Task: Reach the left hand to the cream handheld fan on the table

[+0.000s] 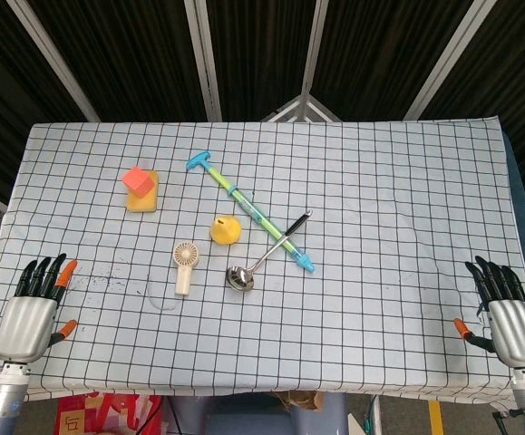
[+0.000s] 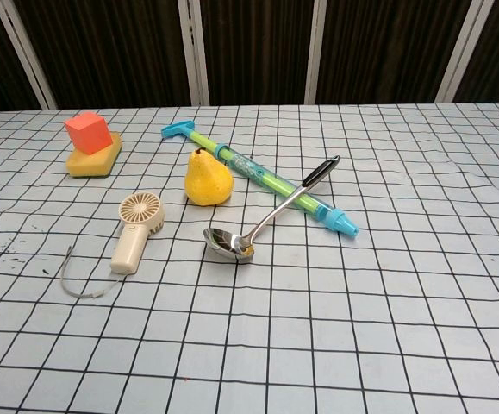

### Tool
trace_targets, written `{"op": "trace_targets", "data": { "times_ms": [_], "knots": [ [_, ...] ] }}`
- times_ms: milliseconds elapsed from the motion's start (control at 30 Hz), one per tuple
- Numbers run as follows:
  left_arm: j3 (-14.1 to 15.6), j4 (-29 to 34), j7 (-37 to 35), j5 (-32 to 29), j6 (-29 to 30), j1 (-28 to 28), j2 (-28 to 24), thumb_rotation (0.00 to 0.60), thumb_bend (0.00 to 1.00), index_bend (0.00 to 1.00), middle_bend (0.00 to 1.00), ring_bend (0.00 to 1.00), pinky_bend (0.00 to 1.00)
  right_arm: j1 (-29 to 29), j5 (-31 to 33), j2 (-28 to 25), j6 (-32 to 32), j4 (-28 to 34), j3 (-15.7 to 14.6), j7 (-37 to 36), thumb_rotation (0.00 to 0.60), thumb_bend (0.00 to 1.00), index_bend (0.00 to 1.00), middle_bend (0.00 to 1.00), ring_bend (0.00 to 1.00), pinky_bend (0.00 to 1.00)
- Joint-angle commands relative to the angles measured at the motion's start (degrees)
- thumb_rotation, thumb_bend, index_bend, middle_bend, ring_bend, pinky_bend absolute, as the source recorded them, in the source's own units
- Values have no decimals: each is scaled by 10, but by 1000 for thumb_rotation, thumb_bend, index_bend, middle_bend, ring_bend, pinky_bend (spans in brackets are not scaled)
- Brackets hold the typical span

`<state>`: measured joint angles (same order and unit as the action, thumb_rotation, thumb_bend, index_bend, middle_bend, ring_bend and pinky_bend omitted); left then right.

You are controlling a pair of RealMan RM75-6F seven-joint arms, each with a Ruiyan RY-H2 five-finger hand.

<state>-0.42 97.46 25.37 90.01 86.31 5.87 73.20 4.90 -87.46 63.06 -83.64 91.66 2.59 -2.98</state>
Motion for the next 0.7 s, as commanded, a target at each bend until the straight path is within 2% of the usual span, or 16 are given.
{"op": "trace_targets", "data": {
  "times_ms": [33,233,300,333,400,467,567,700],
  "knots": [
    [0,0,1,0,0,0,0,600,121,0,0,0,0,0,0,0,0,0,0,0,600,279,73,0,0,0],
    [2,1,6,1,-3,0,0,600,121,0,0,0,0,-2,-2,0,-3,-2,-1,-2,600,279,73,0,0,0],
    [3,3,10,0,-6,1,1,600,124,0,43,6,37,-2,-3,0,-3,-2,-1,-1,600,279,73,0,0,0],
    [2,5,12,-2,-8,2,1,600,137,0,103,35,101,-2,-3,1,-4,-2,-1,-1,600,279,73,0,0,0],
    [-2,8,22,-5,-15,7,4,600,193,0,271,162,280,-1,-2,1,-3,-2,-1,1,600,279,73,0,0,0],
    [-7,13,34,-12,-26,14,9,600,325,0,524,397,469,-1,-1,1,-3,-2,-1,2,600,279,73,0,0,0],
    [-16,21,56,-36,-58,31,19,600,511,0,728,583,585,-1,-1,1,-2,-1,0,2,600,278,73,0,0,0],
    [-40,39,92,-92,-114,63,44,600,649,7,824,668,651,0,-1,0,0,-1,0,-1,600,279,73,0,0,0]
  ]
}}
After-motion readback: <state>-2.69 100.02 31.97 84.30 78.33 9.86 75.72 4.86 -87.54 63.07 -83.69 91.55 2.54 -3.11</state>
